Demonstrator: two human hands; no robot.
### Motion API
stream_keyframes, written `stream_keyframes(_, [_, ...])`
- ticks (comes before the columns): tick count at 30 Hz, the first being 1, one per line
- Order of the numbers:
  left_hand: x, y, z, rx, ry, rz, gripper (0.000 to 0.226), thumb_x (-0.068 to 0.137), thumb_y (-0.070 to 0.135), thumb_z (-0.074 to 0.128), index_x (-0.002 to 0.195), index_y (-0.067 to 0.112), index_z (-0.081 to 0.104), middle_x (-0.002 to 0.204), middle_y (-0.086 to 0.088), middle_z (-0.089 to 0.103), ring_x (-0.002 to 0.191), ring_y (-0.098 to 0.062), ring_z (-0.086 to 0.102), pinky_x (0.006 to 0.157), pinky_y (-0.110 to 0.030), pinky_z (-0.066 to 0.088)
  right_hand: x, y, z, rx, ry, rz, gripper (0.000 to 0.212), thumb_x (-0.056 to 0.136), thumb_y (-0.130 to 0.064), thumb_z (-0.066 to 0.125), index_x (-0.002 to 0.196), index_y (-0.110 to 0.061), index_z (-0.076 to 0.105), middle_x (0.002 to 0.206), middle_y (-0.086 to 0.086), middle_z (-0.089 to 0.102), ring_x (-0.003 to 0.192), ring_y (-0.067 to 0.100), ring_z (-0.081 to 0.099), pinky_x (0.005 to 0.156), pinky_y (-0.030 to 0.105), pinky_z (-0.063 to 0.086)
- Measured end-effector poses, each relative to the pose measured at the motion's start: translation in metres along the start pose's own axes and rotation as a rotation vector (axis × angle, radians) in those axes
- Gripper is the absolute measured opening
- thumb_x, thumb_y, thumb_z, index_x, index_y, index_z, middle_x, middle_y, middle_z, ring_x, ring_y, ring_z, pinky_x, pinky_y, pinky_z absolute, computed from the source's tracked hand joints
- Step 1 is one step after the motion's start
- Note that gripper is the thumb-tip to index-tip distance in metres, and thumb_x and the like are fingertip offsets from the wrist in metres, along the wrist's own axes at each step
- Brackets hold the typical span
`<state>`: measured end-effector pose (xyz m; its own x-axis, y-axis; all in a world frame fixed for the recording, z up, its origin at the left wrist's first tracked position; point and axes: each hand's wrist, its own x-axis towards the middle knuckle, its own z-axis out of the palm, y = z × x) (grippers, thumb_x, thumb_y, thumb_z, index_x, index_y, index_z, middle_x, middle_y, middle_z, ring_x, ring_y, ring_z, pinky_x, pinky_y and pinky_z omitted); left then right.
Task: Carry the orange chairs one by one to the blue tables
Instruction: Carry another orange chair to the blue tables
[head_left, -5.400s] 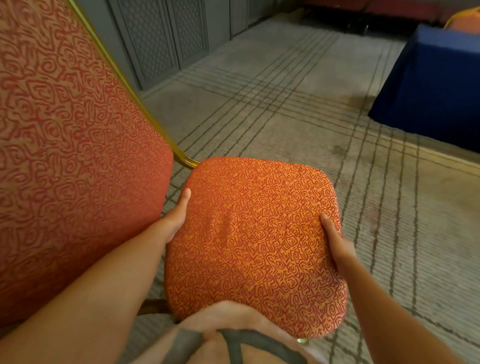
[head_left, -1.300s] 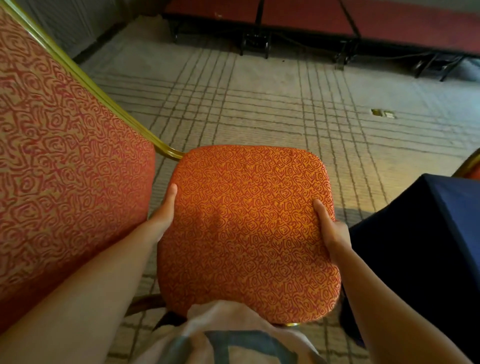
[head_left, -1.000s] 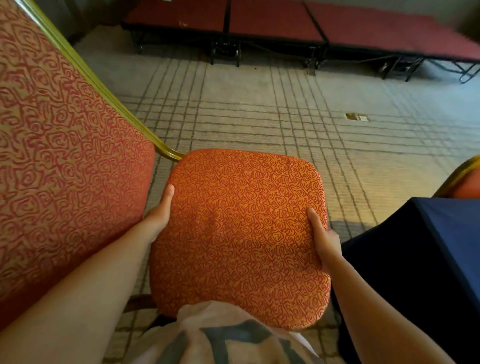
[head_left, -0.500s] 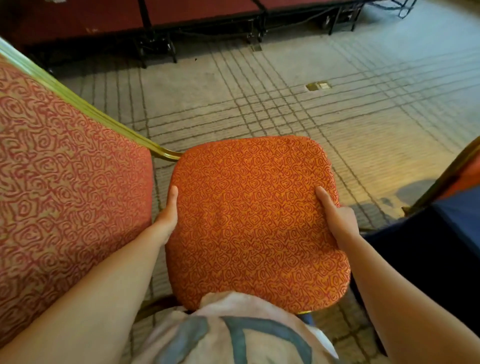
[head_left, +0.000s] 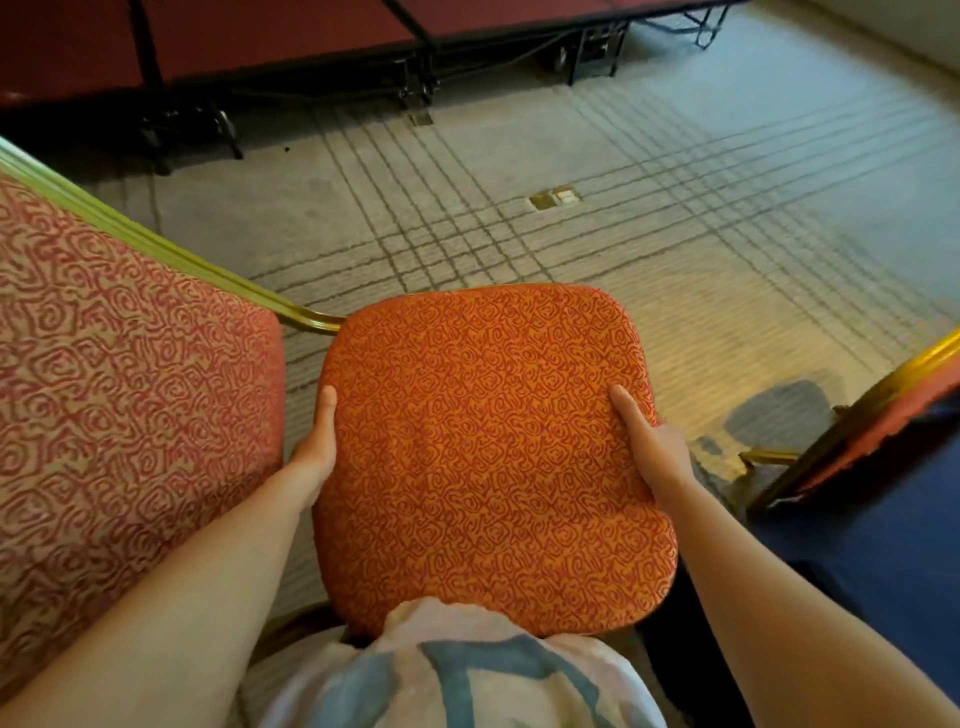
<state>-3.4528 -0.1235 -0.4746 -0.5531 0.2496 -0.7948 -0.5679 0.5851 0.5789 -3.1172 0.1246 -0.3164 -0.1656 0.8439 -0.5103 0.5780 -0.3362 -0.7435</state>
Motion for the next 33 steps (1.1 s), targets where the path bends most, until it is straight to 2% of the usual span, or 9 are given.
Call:
stream_keyframes(5, [0.006, 0.127, 0.076, 0.033, 0.033, 0.104, 0.134, 0.034, 0.108, 0.031, 0.136, 0.023, 0.053, 0.134, -0.007, 0.058, 0.118, -0.03, 0.057, 0.108, -0.046, 0.039, 0.076, -0.044, -0.032, 0.1, 0.078, 0.004, 0.08, 0.063, -0.086, 0.057, 0.103, -0.017, 0.066, 0.102, 0.007, 0.068, 0.097, 0.025, 0.063, 0.096, 0.039, 0.048])
stream_keyframes(11, [0.036, 0.233, 0.164, 0.157, -0.048, 0.126, 0.14, 0.027, 0.109, 0.031, 0.131, 0.019, 0.059, 0.124, -0.012, 0.064, 0.111, -0.031, 0.062, 0.104, -0.048, 0.044, 0.156, -0.081, -0.059, 0.215, 0.166, 0.04, 0.068, 0.071, -0.075, 0.064, 0.11, -0.019, 0.068, 0.108, 0.007, 0.07, 0.104, 0.025, 0.064, 0.099, 0.04, 0.049])
stream_keyframes(14, [0.079, 0.275, 0.206, 0.238, -0.094, 0.124, 0.137, 0.029, 0.109, 0.03, 0.13, 0.02, 0.059, 0.124, -0.013, 0.065, 0.112, -0.032, 0.061, 0.104, -0.048, 0.044, 0.197, -0.087, -0.063, 0.271, 0.219, 0.086, 0.073, 0.074, -0.073, 0.063, 0.121, -0.016, 0.066, 0.112, 0.005, 0.068, 0.104, 0.024, 0.062, 0.095, 0.036, 0.047])
stream_keyframes(18, [0.113, 0.349, 0.27, 0.331, -0.161, 0.155, 0.14, 0.028, 0.109, 0.029, 0.13, 0.019, 0.059, 0.123, -0.013, 0.064, 0.11, -0.032, 0.062, 0.103, -0.048, 0.044, 0.257, -0.109, -0.071, 0.34, 0.315, 0.166, 0.109, 0.044, -0.093, 0.06, 0.118, -0.013, 0.067, 0.112, 0.006, 0.07, 0.105, 0.026, 0.064, 0.101, 0.045, 0.048])
stream_keyframes(20, [0.131, 0.381, 0.293, 0.382, -0.181, 0.152, 0.143, 0.026, 0.109, 0.03, 0.132, 0.017, 0.057, 0.126, -0.013, 0.063, 0.112, -0.032, 0.061, 0.105, -0.047, 0.043, 0.281, -0.121, -0.074, 0.365, 0.343, 0.174, 0.116, 0.036, -0.095, 0.059, 0.117, -0.013, 0.067, 0.11, 0.006, 0.071, 0.103, 0.025, 0.065, 0.1, 0.046, 0.049])
stream_keyframes(23, [0.189, 0.437, 0.336, 0.438, -0.238, 0.137, 0.136, 0.029, 0.108, 0.032, 0.127, 0.019, 0.061, 0.123, -0.011, 0.065, 0.111, -0.032, 0.061, 0.105, -0.049, 0.042, 0.315, -0.147, -0.08, 0.398, 0.383, 0.204, 0.107, 0.037, -0.095, 0.059, 0.109, -0.016, 0.07, 0.103, 0.004, 0.073, 0.098, 0.024, 0.067, 0.098, 0.046, 0.05])
stream_keyframes(28, [0.156, 0.503, 0.413, 0.503, -0.353, 0.171, 0.097, 0.06, 0.099, 0.031, 0.123, 0.031, 0.059, 0.125, -0.003, 0.061, 0.114, -0.024, 0.057, 0.107, -0.048, 0.041, 0.368, -0.173, -0.114, 0.327, 0.477, 0.283, 0.089, 0.044, -0.099, 0.052, 0.086, -0.023, 0.068, 0.103, 0.006, 0.073, 0.1, 0.027, 0.067, 0.099, 0.048, 0.049])
stream_keyframes(31, [0.211, 0.506, 0.456, 0.558, -0.35, 0.067, 0.134, 0.031, 0.108, 0.032, 0.133, 0.025, 0.057, 0.124, -0.011, 0.064, 0.11, -0.034, 0.061, 0.103, -0.055, 0.042, 0.392, -0.182, -0.138, 0.317, 0.526, 0.285, 0.086, 0.054, -0.094, 0.053, 0.092, -0.02, 0.071, 0.099, 0.005, 0.072, 0.096, 0.025, 0.067, 0.095, 0.045, 0.05])
stream_keyframes(33, [0.238, 0.507, 0.49, 0.57, -0.362, 0.078, 0.136, 0.031, 0.108, 0.03, 0.135, 0.025, 0.054, 0.127, -0.011, 0.063, 0.113, -0.034, 0.06, 0.104, -0.054, 0.041, 0.406, -0.18, -0.152, 0.333, 0.543, 0.309, 0.07, 0.068, -0.083, 0.056, 0.093, -0.02, 0.07, 0.097, 0.004, 0.071, 0.095, 0.025, 0.066, 0.092, 0.041, 0.051])
